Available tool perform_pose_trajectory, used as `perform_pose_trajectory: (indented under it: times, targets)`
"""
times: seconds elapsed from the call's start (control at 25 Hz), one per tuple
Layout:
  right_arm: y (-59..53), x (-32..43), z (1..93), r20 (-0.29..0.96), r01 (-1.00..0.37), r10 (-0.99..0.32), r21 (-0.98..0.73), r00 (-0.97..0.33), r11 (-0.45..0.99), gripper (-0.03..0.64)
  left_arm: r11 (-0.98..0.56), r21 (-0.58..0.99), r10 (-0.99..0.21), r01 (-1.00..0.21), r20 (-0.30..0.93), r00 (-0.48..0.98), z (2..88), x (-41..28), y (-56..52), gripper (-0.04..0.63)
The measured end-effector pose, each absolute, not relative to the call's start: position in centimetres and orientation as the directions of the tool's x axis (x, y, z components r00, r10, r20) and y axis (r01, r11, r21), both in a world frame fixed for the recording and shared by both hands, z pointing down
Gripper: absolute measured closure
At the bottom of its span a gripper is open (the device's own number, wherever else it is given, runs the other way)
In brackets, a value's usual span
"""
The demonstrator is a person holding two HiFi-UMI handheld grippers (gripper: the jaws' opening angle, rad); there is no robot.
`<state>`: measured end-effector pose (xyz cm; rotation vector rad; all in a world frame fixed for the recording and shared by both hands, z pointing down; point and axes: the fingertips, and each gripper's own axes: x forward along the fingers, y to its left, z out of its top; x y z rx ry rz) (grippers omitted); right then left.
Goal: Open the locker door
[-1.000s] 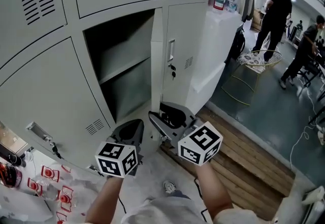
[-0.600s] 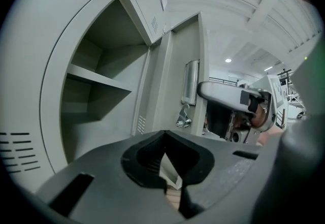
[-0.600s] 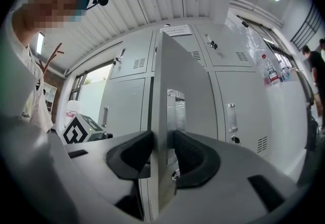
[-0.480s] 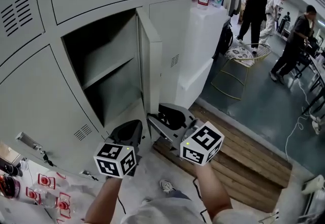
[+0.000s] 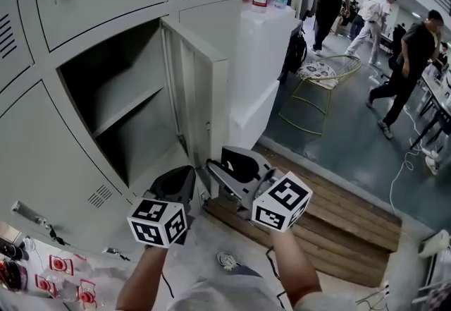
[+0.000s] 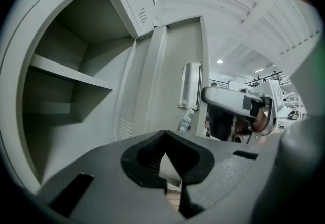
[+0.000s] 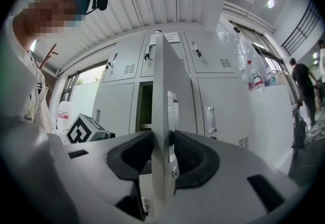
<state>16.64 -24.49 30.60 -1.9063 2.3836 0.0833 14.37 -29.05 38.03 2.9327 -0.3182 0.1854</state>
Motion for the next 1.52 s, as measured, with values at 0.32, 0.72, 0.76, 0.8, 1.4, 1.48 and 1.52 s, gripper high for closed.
perform_pose_trajectory:
  times: [0.32,0.72,0.76,0.8,1.4,1.48,1.52]
  targets:
    - [-23.4,20.0,30.7,-0.098,-0.989,-0.985,-0.017,-0.141,0.144,0.514,-0.971,0.172,-0.143,-0.166,0.140,0.980,38.1,17.4,-27.6,0.589]
    - [-22.8,23.9,30.8,-0.102,-0.997,-0.993,-0.042,-0.060,0.064,0.532,-0.977,0.171,-0.104,-0.128,0.145,0.984,38.3,20.2,-26.6,0.589]
    - [-22.8,24.3,30.8,-0.103,-0.997,-0.993,-0.045,-0.055,0.060,0.532,-0.977,0.171,-0.100,-0.124,0.146,0.984,38.3,20.5,-26.5,0.589]
    - [-22.8,24.6,30.8,-0.106,-0.997,-0.993,-0.047,-0.050,0.056,0.532,-0.978,0.169,-0.096,-0.121,0.146,0.985,38.3,20.8,-26.4,0.589]
    - [-23.1,30.3,30.9,-0.117,-0.997,-0.992,-0.066,0.051,-0.043,0.531,-0.984,0.151,-0.071,-0.094,0.151,0.986,38.2,25.0,-25.8,0.589]
    - [-23.4,31.1,31.0,-0.115,-0.996,-0.991,-0.064,0.069,-0.062,0.531,-0.984,0.151,-0.073,-0.097,0.153,0.986,38.2,25.3,-26.0,0.589]
    - [-23.5,31.4,31.0,-0.113,-0.995,-0.990,-0.062,0.079,-0.073,0.531,-0.983,0.152,-0.075,-0.099,0.153,0.985,38.3,25.4,-26.1,0.589]
